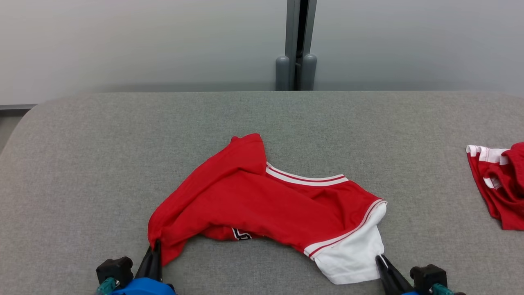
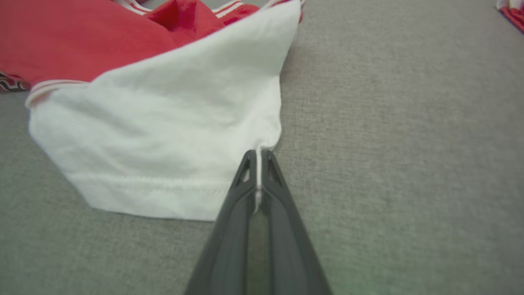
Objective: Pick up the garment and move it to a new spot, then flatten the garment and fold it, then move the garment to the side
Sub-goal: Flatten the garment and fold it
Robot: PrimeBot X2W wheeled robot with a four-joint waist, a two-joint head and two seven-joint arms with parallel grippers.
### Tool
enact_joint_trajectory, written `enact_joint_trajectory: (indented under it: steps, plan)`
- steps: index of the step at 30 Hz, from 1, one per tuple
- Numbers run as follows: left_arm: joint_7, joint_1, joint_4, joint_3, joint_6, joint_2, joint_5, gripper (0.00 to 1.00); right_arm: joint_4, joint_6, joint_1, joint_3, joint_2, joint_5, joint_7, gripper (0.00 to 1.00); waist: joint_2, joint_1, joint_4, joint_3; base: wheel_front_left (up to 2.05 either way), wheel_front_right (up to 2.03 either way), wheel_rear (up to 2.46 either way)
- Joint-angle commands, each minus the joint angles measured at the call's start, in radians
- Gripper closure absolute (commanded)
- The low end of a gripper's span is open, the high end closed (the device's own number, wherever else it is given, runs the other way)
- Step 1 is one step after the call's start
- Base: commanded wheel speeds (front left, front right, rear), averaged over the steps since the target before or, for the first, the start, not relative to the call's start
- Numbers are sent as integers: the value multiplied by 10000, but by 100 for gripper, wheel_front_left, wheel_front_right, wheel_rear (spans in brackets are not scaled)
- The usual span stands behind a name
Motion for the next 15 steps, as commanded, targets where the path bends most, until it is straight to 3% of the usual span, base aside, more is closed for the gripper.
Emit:
enact_joint_trajectory:
  steps: [1,10,15]
  plan:
    - [0,77,-177,84,13,55,43,100,-214,4,-138,-30,29,177,47,100,-1,1,26,-42,0,0,0]
    - [-3,-554,-1950,94,13,321,-99,100,-2940,2,-872,-711,3,1717,41,100,-1,1,143,-252,0,0,0]
    - [-2,-1446,-3369,-4,13,896,-243,100,-4253,4,-1892,-923,-51,2740,40,100,-1,1,169,-432,0,0,0]
